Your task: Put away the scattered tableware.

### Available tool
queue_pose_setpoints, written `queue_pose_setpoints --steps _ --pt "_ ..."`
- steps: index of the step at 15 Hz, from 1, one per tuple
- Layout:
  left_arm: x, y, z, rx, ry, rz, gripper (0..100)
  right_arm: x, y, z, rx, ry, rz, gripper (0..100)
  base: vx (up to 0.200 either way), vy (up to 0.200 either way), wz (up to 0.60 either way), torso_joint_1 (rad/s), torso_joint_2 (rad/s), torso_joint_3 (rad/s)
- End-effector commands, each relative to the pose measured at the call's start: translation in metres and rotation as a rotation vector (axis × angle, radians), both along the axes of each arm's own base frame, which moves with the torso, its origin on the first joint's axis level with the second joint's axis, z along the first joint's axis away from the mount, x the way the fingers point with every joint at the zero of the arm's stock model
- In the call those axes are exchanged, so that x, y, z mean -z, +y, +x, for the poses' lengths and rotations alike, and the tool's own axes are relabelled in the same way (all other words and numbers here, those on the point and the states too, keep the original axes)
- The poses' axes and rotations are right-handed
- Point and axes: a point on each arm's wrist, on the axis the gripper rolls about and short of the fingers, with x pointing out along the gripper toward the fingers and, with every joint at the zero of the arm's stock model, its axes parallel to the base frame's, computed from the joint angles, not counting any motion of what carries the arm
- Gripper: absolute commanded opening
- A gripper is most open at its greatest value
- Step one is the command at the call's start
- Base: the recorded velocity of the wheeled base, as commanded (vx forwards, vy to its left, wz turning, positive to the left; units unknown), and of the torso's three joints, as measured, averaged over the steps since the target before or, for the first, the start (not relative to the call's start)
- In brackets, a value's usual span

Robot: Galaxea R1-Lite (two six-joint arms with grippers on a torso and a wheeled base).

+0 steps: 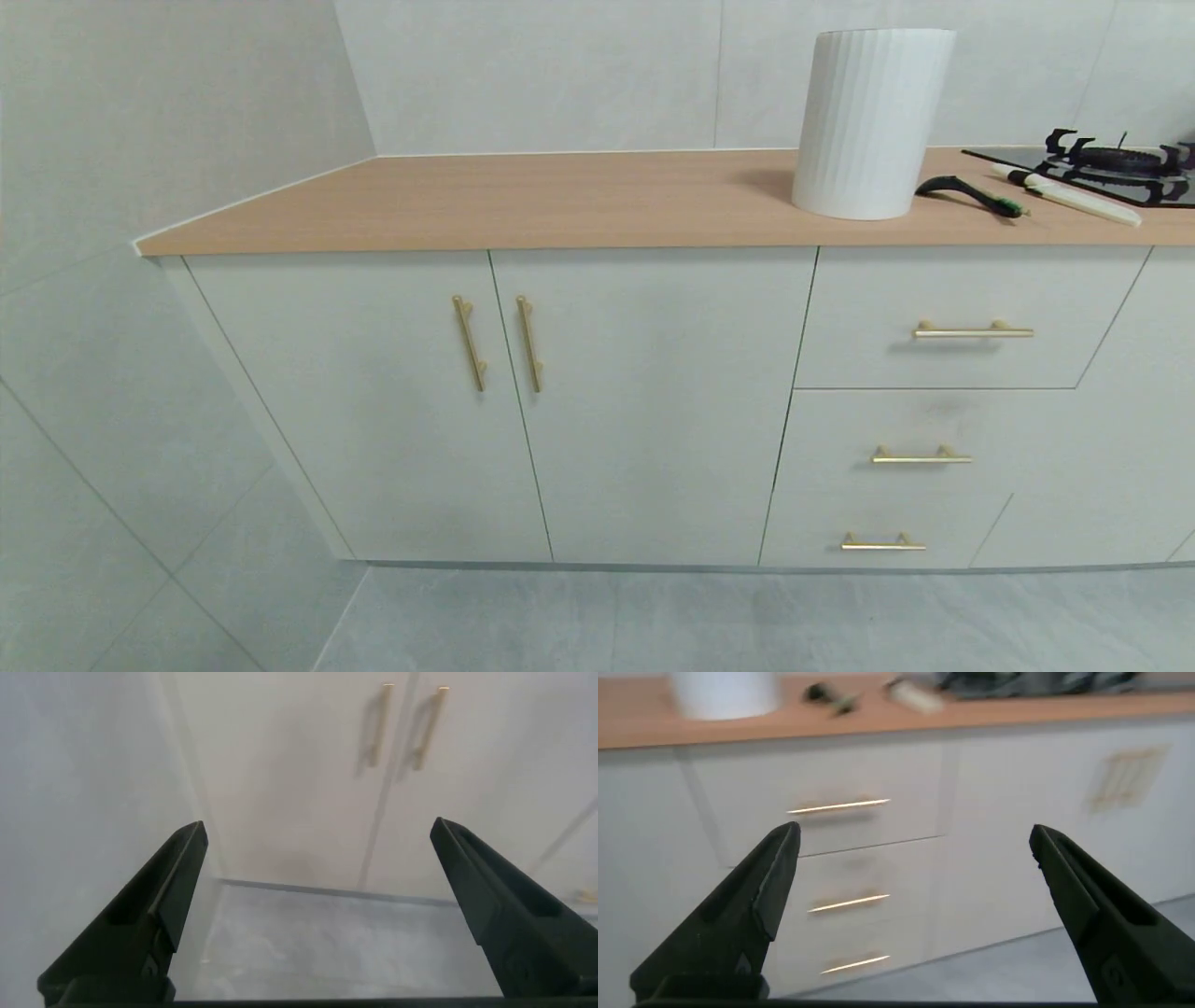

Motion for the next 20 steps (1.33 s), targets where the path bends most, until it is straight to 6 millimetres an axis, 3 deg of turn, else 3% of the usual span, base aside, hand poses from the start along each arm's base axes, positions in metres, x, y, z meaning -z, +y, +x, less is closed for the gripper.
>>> queue_pose_setpoints --steps 1,3,5,7,11,14,17,20 --pt "0.029 0.003 -0.035 -0.059 -0.108 -0.015 100 0.060 -0.005 -0.046 0.125 -0.036 -0.049 100 0.000 0.000 0.00 0.000 0.00 0.000" --pt "0.052 -0.001 -0.041 -0.134 -0.121 -0.012 100 0.064 -0.003 -0.046 0.184 -0.087 -0.005 100 0.000 0.000 0.00 0.000 0.00 0.000" --pt "0.076 -0.005 -0.045 -0.202 -0.138 -0.008 100 0.088 0.000 -0.047 0.196 -0.052 -0.038 100 0.000 0.000 0.00 0.000 0.00 0.000" --pt "0.090 -0.005 -0.038 -0.205 -0.087 -0.007 100 0.110 0.000 -0.038 0.191 -0.014 -0.040 100 0.000 0.000 0.00 0.000 0.00 0.000" --pt "0.127 -0.007 -0.018 -0.080 0.012 0.141 100 0.125 0.003 -0.033 0.011 0.083 0.021 100 0.000 0.000 0.00 0.000 0.00 0.000" --pt "0.130 -0.010 -0.013 0.049 -0.044 0.104 100 0.128 0.006 -0.032 -0.165 0.100 0.039 100 0.000 0.000 0.00 0.000 0.00 0.000" --pt "0.134 -0.011 -0.011 0.069 -0.046 0.105 100 0.127 0.010 -0.030 -0.316 0.117 0.009 100 0.000 0.000 0.00 0.000 0.00 0.000" --pt "0.136 -0.011 -0.010 0.079 -0.051 0.105 100 0.126 0.009 -0.027 -0.323 0.158 0.020 100 0.000 0.000 0.00 0.000 0.00 0.000"
